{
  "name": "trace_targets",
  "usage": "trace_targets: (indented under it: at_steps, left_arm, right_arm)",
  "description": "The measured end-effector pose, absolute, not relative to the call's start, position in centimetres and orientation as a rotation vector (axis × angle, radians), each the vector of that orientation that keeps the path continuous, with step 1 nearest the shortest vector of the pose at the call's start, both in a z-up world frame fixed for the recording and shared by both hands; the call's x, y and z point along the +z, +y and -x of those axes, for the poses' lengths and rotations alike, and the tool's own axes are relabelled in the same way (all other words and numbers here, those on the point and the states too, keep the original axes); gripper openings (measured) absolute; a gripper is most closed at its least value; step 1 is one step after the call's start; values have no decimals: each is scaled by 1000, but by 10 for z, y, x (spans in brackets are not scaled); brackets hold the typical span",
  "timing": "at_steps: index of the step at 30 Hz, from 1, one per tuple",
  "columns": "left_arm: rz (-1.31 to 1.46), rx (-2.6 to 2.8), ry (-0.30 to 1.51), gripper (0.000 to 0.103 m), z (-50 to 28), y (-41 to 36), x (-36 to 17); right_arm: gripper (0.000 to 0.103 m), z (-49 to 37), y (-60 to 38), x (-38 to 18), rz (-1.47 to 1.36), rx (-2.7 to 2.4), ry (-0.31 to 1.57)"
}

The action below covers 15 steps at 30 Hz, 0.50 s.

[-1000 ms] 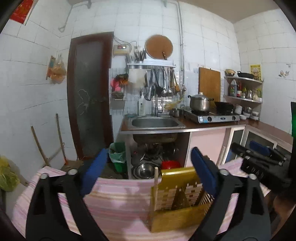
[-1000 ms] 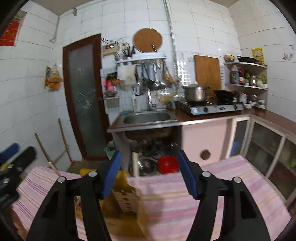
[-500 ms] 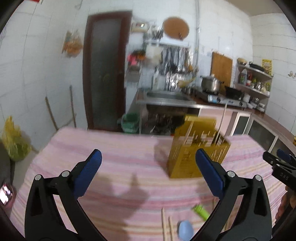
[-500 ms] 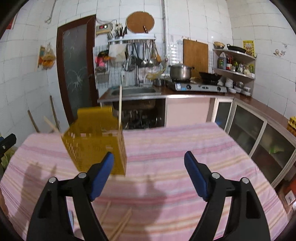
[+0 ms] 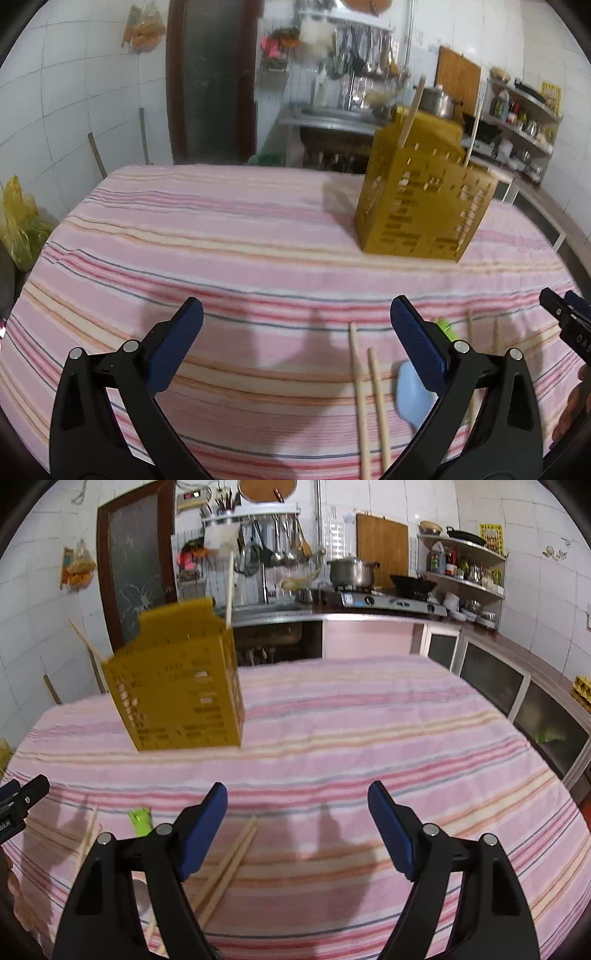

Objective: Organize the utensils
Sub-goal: 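Close the left tool on another chopstick while the right tool grasps one too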

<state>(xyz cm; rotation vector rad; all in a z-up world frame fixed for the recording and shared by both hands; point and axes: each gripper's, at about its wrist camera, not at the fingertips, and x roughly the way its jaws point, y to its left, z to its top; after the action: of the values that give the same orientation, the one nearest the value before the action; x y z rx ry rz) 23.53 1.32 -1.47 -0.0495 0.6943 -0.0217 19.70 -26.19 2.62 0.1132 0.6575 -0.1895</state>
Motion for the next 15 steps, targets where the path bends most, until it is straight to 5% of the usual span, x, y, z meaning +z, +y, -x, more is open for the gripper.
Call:
trace_targets:
  at_steps: [15]
  left_arm:
    - [-29, -25, 858, 98, -250, -3, -55]
  right_arm:
    - [77, -209, -250, -21, -88, -243, 844]
